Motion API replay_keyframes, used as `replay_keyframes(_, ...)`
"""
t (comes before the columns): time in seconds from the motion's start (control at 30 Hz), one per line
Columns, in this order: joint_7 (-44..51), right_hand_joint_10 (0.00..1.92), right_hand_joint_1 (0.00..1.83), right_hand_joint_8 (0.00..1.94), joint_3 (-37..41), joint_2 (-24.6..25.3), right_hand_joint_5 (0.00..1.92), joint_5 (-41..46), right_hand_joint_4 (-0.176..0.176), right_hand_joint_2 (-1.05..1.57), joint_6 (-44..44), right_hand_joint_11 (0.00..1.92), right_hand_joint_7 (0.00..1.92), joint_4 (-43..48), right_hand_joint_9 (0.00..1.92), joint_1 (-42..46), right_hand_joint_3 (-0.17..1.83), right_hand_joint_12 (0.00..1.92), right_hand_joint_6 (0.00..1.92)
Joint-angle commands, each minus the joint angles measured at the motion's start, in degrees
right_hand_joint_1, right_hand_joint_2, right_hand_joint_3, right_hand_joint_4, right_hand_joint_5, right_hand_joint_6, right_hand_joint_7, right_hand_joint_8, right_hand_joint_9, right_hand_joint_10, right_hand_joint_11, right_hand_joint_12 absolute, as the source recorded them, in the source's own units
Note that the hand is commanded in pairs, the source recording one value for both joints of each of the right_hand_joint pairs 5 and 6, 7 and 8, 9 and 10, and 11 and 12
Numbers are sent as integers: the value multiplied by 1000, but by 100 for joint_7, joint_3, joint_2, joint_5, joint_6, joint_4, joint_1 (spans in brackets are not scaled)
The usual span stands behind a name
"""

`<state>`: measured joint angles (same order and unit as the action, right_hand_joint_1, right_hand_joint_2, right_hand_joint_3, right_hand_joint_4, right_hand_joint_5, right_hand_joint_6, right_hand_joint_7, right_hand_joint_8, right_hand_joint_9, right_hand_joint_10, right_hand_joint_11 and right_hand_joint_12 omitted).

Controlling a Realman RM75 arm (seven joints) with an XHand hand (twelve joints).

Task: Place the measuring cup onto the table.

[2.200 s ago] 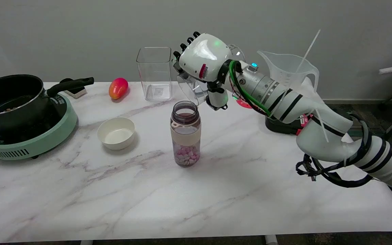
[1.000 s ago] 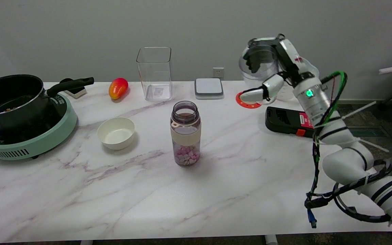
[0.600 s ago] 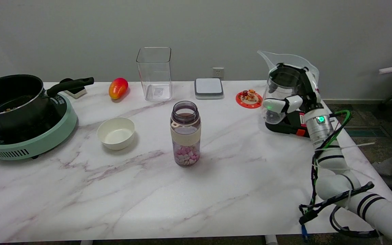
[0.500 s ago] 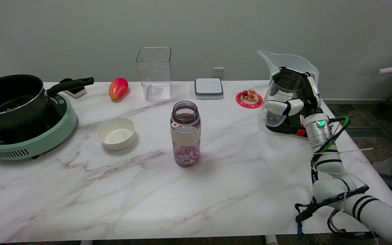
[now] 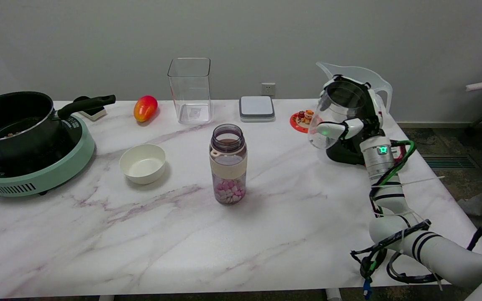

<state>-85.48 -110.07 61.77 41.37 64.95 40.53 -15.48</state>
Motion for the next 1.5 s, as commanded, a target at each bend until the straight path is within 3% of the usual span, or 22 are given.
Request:
replay_keyframes(0.03,465,1625,1254,1753,-394,214,1785,-735,0,1441,-129,1393,1753,159,1625,-499,520,1393,1785)
replay_keyframes(0.5,1807,1617,1249,1744,-514,662,1763,-1157,0,1439,-30,1390,1744,-355,1617,-533,526,1390,1763)
replay_keyframes(0.7,1743,1614,1248,1741,-518,883,1761,-1068,0,1438,70,1388,1741,-780,1614,-620,525,1388,1761)
replay_keyframes(1.5,1154,1598,1253,1722,-612,949,1747,-689,0,1402,-237,1374,1722,-1130,1598,-569,541,1374,1747)
